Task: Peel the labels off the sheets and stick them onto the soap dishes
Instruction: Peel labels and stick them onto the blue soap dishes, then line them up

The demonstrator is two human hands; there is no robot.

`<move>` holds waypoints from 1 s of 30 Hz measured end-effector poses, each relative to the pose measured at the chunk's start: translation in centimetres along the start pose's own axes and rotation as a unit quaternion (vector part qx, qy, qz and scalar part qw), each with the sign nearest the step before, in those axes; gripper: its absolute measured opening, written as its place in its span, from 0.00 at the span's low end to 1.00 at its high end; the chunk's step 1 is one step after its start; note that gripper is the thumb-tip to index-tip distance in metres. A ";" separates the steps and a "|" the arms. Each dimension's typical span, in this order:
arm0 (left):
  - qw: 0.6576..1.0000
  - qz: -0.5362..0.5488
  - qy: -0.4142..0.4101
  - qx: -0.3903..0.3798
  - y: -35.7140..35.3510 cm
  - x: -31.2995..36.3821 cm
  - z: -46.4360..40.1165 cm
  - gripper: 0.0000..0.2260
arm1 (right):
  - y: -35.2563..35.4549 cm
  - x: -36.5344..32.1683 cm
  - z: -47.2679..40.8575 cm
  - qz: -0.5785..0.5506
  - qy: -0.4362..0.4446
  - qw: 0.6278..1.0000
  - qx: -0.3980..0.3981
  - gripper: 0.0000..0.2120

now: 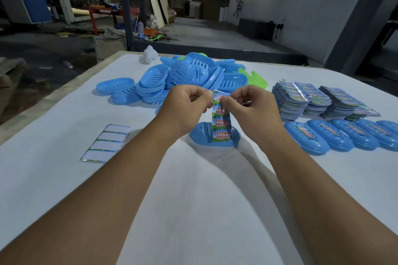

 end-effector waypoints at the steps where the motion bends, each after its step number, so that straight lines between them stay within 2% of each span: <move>1: 1.000 0.000 -0.003 -0.001 -0.1 0.0 0.0 0.10 | -0.2 -0.2 0.2 0.005 0.011 1.000 -0.010 0.08; 8: 1.000 -0.009 -0.025 0.002 -0.4 0.2 0.2 0.08 | -0.6 -1.5 1.4 0.044 0.050 0.997 -0.029 0.09; 13: 0.998 -0.042 -0.036 0.001 -0.6 0.2 0.3 0.06 | -0.7 -1.9 1.9 0.037 0.031 0.998 -0.051 0.14; 19: 0.995 -0.085 -0.046 0.001 -1.0 0.3 0.4 0.06 | -0.9 -1.6 1.9 0.025 -0.007 0.998 -0.052 0.09; 25: 0.994 -0.097 -0.056 0.006 -0.9 0.5 0.4 0.06 | -1.0 -1.1 1.7 0.012 -0.043 0.998 -0.053 0.08; 30: 0.996 -0.088 -0.015 0.007 -0.8 -0.3 0.3 0.07 | -0.8 -0.9 1.6 -0.015 -0.071 0.995 -0.066 0.10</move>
Point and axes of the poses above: each hand's wrist, its own z-axis away from the middle knuckle, its own y-axis out of the back of the hand, x = y × z, the point moved 6 cm from there along -z, towards the middle knuckle, and after that the axes turned 11 degrees about -y, right-handed, at the moved point
